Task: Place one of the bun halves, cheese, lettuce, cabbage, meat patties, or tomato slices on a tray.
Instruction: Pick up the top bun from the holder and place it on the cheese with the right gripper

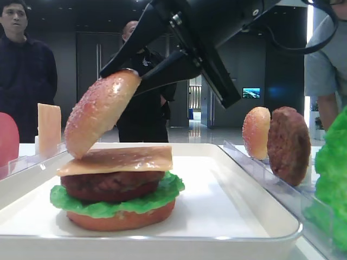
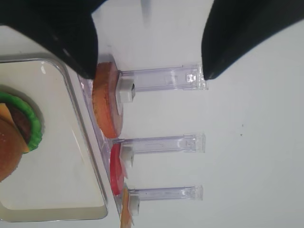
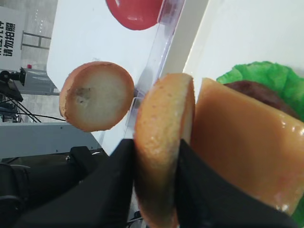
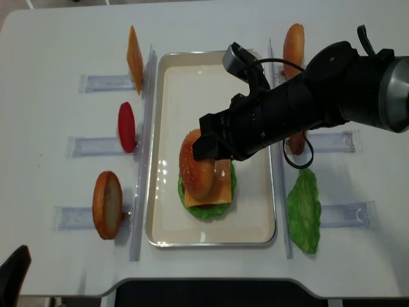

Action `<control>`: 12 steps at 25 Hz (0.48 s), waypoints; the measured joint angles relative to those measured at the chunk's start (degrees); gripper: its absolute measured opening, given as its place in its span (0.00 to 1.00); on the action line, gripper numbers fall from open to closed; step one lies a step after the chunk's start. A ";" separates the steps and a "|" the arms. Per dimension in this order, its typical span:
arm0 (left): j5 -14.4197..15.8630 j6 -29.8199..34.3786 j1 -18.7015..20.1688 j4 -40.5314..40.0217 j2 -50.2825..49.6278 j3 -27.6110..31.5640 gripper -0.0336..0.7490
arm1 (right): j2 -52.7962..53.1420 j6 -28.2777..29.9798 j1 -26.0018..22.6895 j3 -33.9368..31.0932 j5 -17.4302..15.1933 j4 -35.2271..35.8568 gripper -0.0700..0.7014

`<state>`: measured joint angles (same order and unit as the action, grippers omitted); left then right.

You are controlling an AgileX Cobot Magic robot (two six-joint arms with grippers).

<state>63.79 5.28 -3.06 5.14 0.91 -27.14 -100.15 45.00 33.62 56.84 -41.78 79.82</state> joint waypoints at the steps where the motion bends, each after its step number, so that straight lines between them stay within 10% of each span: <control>1: 0.00 0.00 0.00 0.00 0.00 0.00 0.70 | 0.00 0.05 0.00 0.00 0.00 0.15 0.33; 12: 0.00 0.00 0.00 0.00 0.00 0.00 0.70 | -1.66 0.05 0.00 0.00 -0.37 1.22 0.33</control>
<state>63.79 5.28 -3.06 5.14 0.91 -27.14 -101.81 45.05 33.62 56.84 -42.15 81.04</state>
